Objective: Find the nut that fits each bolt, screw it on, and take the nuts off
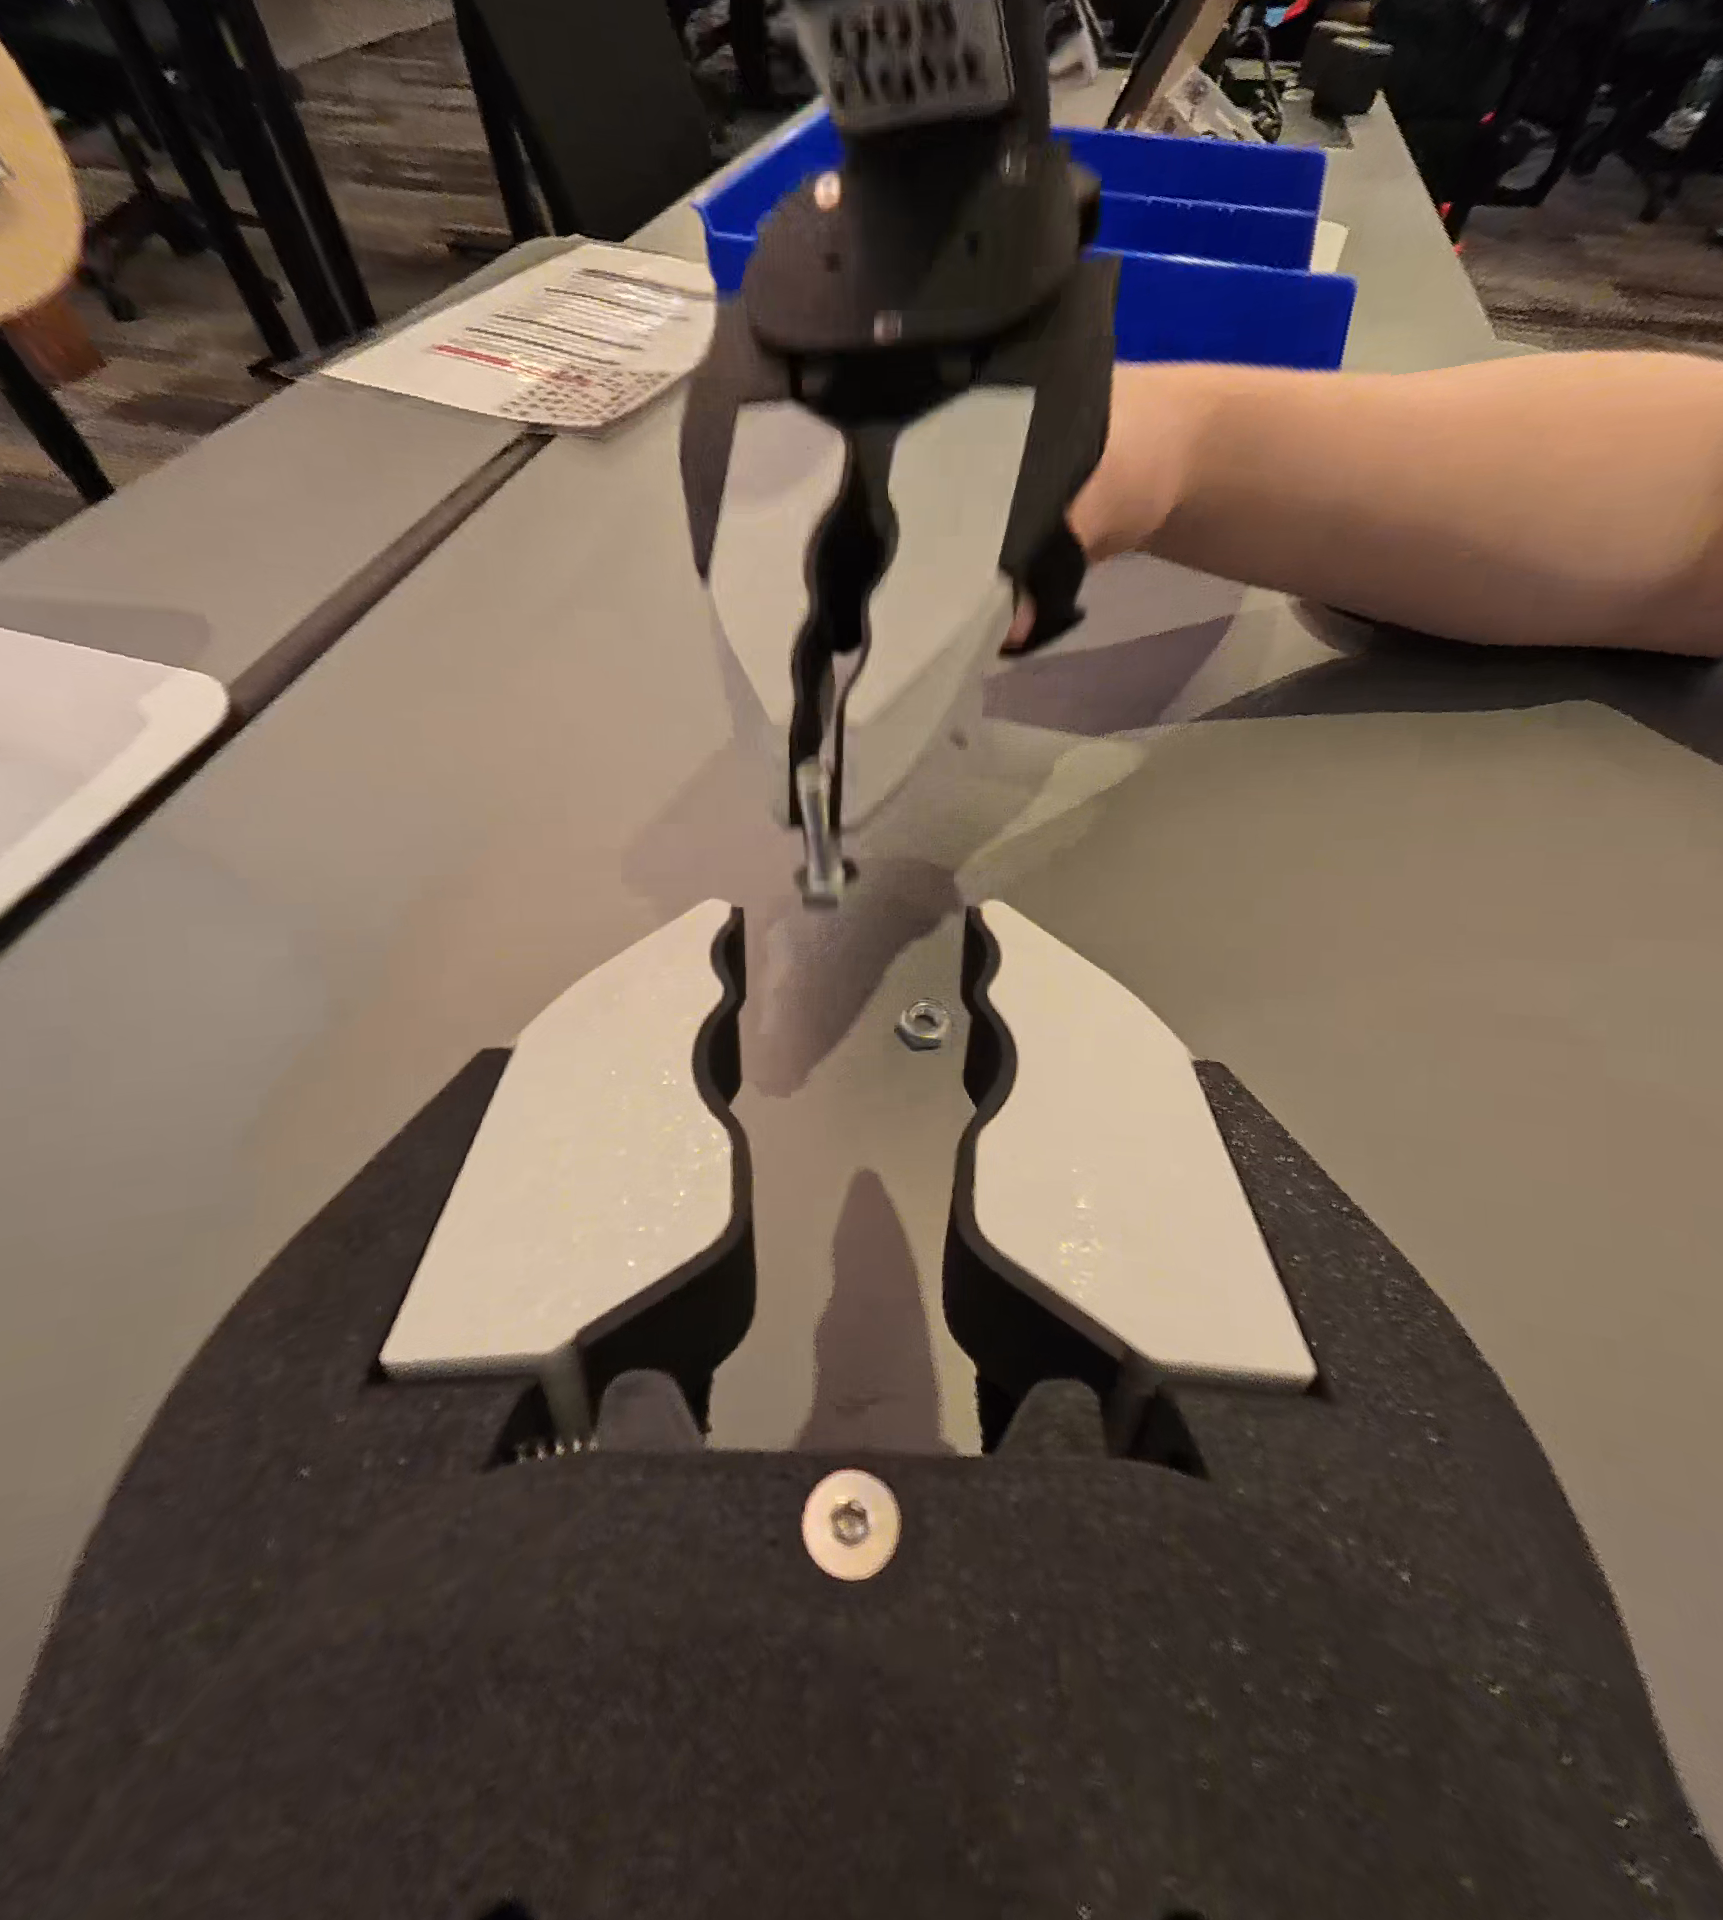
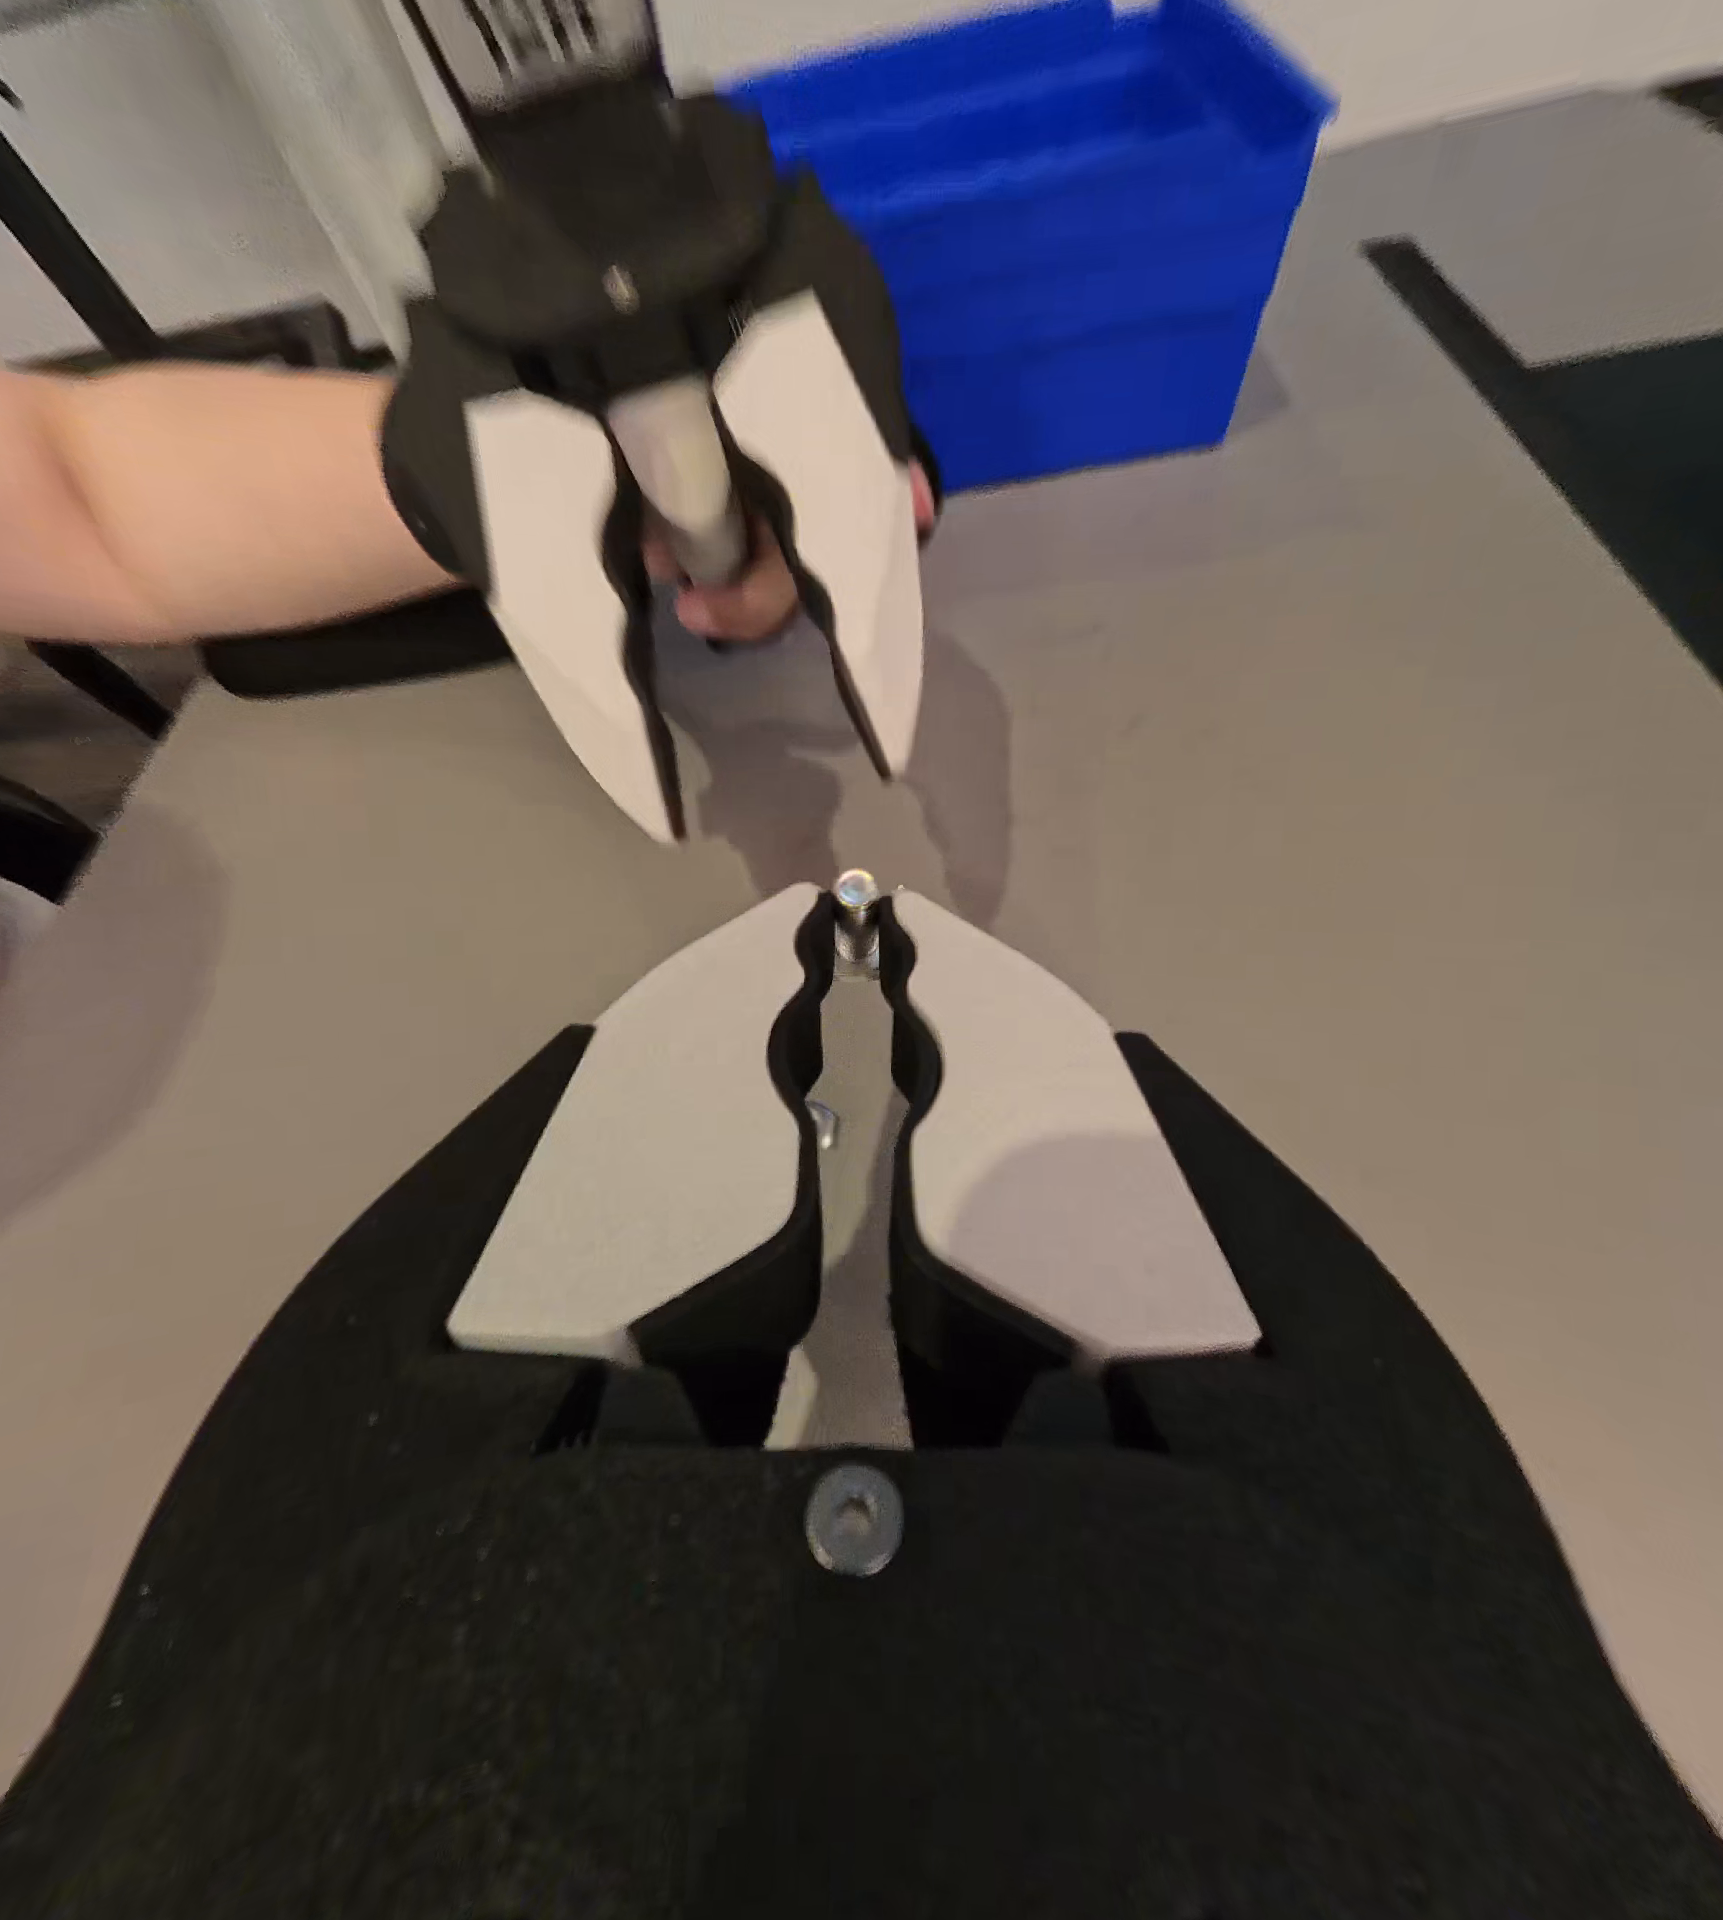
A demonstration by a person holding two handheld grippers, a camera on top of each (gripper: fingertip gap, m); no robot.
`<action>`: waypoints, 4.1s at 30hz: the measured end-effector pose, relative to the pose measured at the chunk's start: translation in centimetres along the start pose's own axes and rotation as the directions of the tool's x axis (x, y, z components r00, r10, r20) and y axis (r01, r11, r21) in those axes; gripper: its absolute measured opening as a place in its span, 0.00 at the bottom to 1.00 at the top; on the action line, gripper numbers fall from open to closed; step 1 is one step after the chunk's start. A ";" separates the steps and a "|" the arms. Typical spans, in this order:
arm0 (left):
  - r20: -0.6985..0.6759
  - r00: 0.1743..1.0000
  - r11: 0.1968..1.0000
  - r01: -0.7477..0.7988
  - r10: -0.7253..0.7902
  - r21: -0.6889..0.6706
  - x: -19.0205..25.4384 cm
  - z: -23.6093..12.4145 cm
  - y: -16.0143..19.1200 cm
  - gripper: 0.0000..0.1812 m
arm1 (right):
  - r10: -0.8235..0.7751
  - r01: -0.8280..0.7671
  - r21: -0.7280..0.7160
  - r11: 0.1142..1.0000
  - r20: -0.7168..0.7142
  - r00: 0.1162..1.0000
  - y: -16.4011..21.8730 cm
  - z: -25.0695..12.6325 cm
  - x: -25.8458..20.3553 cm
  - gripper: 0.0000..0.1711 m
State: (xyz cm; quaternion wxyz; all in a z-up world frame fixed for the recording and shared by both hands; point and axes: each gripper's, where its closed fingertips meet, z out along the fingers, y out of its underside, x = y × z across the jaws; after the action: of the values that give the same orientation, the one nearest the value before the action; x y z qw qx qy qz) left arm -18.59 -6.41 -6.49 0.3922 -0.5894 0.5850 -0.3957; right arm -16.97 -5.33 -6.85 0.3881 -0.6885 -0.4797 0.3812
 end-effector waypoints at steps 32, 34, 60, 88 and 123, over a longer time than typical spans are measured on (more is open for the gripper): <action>-0.068 0.990 0.990 -0.117 0.123 0.084 4.1 2.6 -1.7 0.09 | -0.280 0.275 0.057 0.960 0.116 0.953 -3.0 -0.7 -5.6 0.04; -0.068 0.990 0.989 -0.117 0.123 0.087 4.1 2.6 -1.8 0.09 | -0.283 0.277 0.064 0.959 0.124 0.951 -3.0 -0.7 -5.7 0.04; 0.006 0.991 0.987 -0.135 0.135 0.083 3.1 2.4 -2.0 0.06 | -0.276 0.266 0.095 0.959 0.122 0.953 -3.5 -1.2 -5.7 0.13; 0.393 0.919 1.000 0.006 -0.014 0.022 -5.2 -1.0 0.3 0.06 | -0.135 0.126 -0.439 0.890 0.010 0.991 8.5 2.6 -0.8 0.10; 0.167 0.948 0.955 -0.242 0.270 -0.173 -0.7 5.0 -2.1 0.06 | -0.463 0.438 -0.166 0.883 -0.157 0.873 -4.7 -6.0 -3.7 0.08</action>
State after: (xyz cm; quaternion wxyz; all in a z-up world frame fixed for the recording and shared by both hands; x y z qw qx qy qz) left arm -13.17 -5.66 -6.47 0.4483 -0.5710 0.6450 -0.2385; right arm -14.27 -8.80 0.37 0.4666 -0.6140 -0.6103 0.1809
